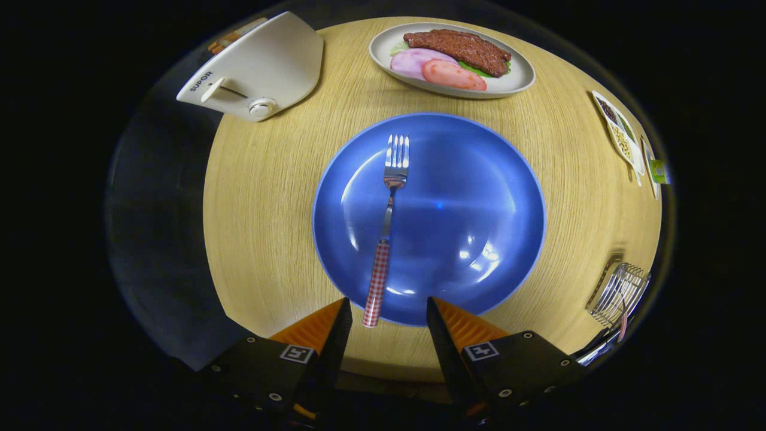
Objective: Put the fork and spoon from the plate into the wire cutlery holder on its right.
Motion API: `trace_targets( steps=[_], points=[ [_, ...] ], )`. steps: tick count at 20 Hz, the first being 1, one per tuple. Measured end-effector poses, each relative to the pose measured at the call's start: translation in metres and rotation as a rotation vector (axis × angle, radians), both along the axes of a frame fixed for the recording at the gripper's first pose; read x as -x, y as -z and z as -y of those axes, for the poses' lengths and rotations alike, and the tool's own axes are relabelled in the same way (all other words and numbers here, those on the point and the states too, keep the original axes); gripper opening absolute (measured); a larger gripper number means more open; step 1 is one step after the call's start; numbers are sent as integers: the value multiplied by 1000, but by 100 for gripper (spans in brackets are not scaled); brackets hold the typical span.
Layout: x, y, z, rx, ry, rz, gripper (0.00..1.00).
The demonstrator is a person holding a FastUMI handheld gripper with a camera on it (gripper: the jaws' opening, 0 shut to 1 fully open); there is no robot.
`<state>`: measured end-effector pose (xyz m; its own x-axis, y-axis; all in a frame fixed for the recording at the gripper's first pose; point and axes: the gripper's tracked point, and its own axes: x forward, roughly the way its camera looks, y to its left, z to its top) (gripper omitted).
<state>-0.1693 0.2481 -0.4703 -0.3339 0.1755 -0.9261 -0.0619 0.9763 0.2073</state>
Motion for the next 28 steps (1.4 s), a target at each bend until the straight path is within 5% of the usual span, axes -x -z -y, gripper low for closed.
trace_targets(
  steps=[3, 6, 10, 19, 28],
  points=[
    [-2, 15, 2, 42, 12, 19, 68],
    [-2, 23, 7, 78, 33, 17, 41],
    [5, 26, 9, 77, -12, 9, 22],
    [7, 20, 19, 31, -75, 39, 8],
    [-2, -50, 100, -21, -1, 99, 6]
  ],
)
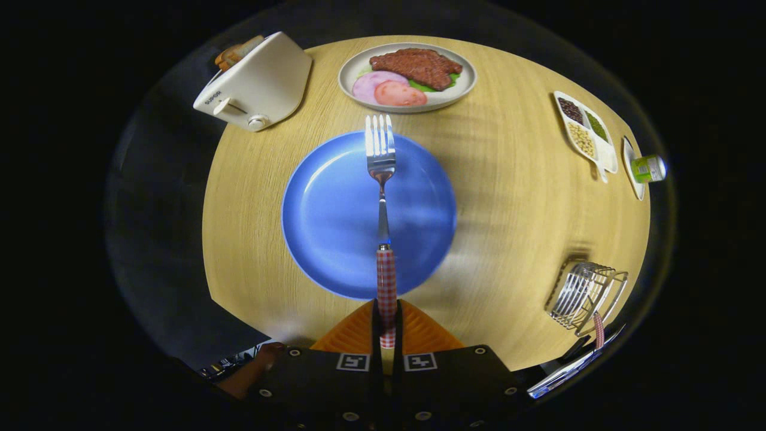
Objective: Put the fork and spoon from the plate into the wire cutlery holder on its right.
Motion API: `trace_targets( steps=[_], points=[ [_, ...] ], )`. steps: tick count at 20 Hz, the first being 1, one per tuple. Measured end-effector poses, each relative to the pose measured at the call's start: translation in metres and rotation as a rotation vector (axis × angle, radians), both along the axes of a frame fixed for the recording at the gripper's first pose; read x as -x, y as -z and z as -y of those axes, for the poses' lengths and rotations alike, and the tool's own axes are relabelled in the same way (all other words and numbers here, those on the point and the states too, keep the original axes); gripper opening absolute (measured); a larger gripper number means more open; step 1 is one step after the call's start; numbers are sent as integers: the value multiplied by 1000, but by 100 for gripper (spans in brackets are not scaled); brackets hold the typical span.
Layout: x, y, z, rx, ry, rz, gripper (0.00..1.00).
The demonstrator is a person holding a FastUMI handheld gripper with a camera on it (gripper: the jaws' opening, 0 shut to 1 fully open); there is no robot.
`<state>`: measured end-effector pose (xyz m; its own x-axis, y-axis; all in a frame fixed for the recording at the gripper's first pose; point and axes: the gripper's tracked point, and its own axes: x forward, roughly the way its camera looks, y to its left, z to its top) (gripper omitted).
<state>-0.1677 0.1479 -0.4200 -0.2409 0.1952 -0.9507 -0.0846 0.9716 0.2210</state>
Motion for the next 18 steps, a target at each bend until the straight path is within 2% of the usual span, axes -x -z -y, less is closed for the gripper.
trace_targets(
  steps=[5, 11, 14, 18],
  points=[
    [18, -41, 77, 32, 57, 3, 6],
    [42, -75, 183, 144, 89, -17, 6],
    [57, -77, 215, 168, 79, -39, 7],
    [81, -76, 233, 169, 76, -119, 7]
  ],
)
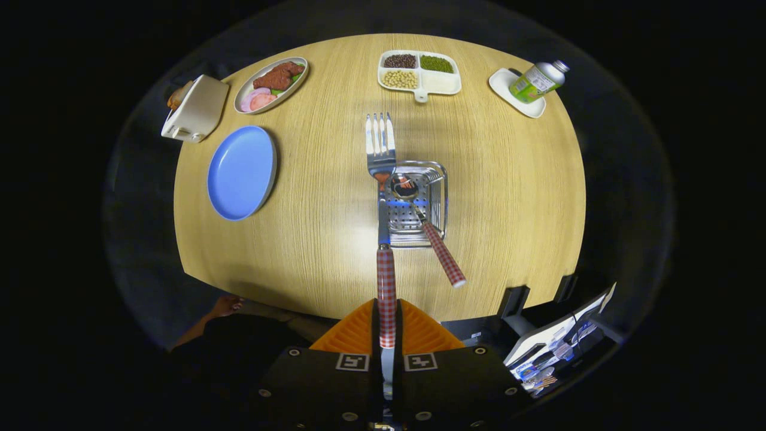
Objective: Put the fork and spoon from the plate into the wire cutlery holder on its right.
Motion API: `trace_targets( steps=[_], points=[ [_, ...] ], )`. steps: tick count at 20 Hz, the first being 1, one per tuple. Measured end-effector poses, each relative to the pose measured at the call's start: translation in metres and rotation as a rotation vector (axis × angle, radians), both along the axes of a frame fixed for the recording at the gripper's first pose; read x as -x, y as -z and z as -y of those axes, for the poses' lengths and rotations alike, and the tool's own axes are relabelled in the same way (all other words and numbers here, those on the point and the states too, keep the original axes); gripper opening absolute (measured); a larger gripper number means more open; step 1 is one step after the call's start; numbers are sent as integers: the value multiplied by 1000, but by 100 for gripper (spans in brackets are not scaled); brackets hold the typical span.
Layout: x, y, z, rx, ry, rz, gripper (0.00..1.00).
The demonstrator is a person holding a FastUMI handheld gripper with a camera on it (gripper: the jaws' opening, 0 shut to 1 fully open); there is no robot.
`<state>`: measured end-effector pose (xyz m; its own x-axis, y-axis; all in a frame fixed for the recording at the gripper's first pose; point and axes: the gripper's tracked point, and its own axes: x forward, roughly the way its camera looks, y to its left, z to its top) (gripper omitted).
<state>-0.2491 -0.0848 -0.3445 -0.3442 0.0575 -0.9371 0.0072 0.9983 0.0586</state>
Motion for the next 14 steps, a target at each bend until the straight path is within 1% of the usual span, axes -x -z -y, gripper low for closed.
trace_targets(
  steps=[4, 8, 11, 14],
  points=[
    [18, 1, 10, -17, -46, -83, 7],
    [37, 5, 14, -46, -120, -194, 7],
    [42, 7, 21, -32, -131, -242, 7],
    [36, 11, 29, -27, -157, -277, 7]
  ],
)
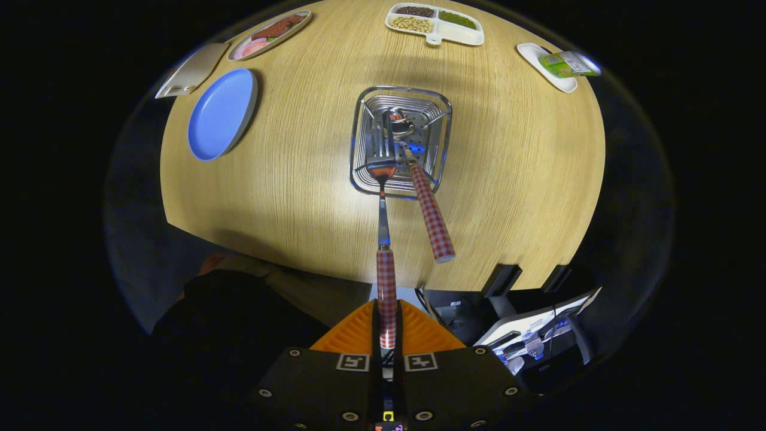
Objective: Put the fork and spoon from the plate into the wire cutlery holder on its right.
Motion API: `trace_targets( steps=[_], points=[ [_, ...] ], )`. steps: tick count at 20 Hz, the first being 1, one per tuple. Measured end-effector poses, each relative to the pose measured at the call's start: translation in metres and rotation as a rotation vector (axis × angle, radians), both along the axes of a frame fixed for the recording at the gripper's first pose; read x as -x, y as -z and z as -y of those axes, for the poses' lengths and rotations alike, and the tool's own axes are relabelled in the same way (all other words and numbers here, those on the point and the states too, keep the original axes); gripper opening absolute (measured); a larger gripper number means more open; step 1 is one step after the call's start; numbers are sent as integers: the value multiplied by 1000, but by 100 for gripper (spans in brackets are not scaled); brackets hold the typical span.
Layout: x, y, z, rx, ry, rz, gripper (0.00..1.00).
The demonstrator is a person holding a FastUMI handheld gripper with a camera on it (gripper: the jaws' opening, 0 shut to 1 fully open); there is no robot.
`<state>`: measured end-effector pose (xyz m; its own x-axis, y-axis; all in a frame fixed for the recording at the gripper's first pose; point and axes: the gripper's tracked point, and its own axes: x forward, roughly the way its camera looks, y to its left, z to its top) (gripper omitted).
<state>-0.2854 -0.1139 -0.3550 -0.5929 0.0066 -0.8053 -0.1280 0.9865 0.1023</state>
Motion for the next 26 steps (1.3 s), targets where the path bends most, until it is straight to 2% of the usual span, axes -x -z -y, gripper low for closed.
trace_targets(
  steps=[5, 7, 15, 21, 24, 26],
  points=[
    [-10, 0, 0, -19, -24, -80, 7],
    [-19, 2, 3, -12, -43, -87, 9],
    [-34, 5, 3, 5, -31, -91, 12],
    [-63, 11, -2, 1, 17, -11, 12],
    [-84, 10, -7, -16, 39, 65, 18],
    [-99, 7, -13, -25, 84, 134, 21]
  ],
)
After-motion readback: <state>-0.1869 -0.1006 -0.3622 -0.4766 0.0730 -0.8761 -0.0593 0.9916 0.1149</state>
